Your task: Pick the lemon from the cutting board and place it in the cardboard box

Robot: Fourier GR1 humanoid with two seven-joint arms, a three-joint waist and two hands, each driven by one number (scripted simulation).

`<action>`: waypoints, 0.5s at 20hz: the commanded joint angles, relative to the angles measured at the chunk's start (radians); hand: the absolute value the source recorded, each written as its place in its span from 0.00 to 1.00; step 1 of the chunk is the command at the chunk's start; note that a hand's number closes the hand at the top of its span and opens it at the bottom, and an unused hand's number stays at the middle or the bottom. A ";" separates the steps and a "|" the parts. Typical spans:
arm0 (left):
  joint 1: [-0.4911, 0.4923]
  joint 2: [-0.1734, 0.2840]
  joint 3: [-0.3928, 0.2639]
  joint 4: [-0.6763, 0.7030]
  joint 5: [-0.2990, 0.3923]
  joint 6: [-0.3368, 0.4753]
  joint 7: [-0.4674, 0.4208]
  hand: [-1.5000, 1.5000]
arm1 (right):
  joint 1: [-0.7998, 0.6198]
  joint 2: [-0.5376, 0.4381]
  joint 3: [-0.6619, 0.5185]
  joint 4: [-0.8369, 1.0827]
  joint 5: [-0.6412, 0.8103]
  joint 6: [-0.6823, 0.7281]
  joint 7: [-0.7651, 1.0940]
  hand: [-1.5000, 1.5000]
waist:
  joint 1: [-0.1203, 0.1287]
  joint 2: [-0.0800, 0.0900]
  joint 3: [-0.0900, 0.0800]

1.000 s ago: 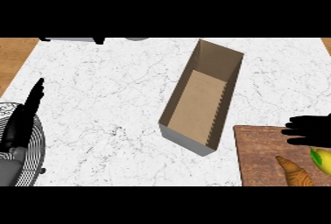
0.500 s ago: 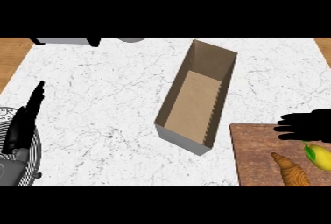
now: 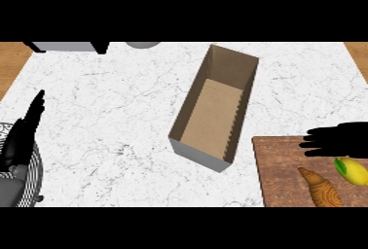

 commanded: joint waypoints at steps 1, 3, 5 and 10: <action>0.034 0.001 0.009 -0.018 0.005 -0.010 -0.003 0.50 | -0.009 -0.020 0.008 0.028 -0.019 0.005 -0.271 0.00 | 0.000 -0.003 0.000; 0.034 -0.023 -0.003 -0.018 -0.022 0.027 -0.001 0.50 | 0.004 -0.071 0.024 -0.055 -0.041 0.045 -0.281 0.00 | -0.015 -0.008 -0.001; 0.020 -0.007 0.004 -0.014 -0.017 0.003 0.014 0.50 | 0.018 -0.073 0.027 -0.048 -0.057 -0.001 -0.300 0.00 | -0.015 -0.005 0.000; 0.037 -0.007 0.017 -0.031 -0.012 -0.013 0.003 0.50 | 0.035 -0.096 0.052 -0.054 -0.048 -0.040 -0.275 0.00 | -0.011 -0.004 0.000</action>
